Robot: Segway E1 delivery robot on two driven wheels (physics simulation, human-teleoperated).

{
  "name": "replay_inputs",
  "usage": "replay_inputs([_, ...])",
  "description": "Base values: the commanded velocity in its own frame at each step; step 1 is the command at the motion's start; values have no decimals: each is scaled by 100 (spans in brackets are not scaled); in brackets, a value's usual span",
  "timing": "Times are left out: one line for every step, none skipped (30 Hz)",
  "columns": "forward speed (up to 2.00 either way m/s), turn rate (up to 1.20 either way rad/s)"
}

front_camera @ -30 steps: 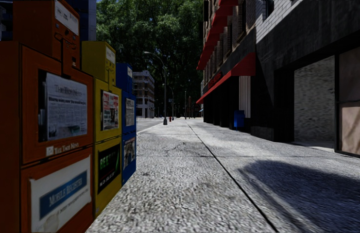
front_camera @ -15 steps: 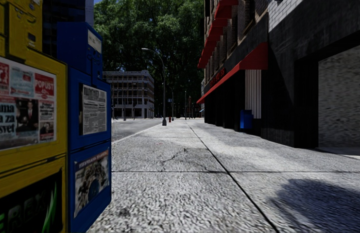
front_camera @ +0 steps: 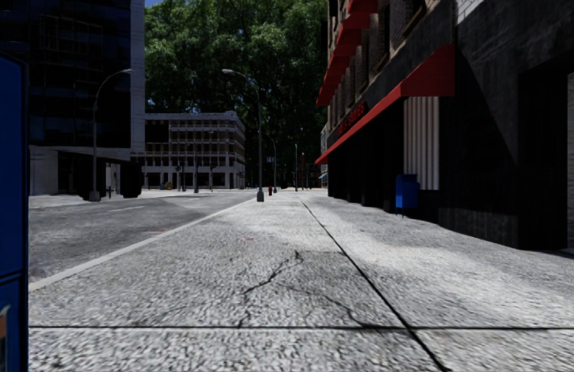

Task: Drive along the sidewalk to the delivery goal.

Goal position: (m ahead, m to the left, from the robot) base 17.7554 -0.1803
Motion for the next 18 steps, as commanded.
replay_inputs([200, 0])
replay_inputs([200, 0])
replay_inputs([200, 0])
replay_inputs([200, 0])
replay_inputs([200, 0])
replay_inputs([200, 0])
replay_inputs([200, 0])
replay_inputs([200, 0])
replay_inputs([200, 0])
replay_inputs([200, 0])
replay_inputs([200, 0])
replay_inputs([200, 0])
replay_inputs([200, 0])
replay_inputs([200, 0])
replay_inputs([200, 0])
replay_inputs([200, 0])
replay_inputs([200, 0])
replay_inputs([200, 0])
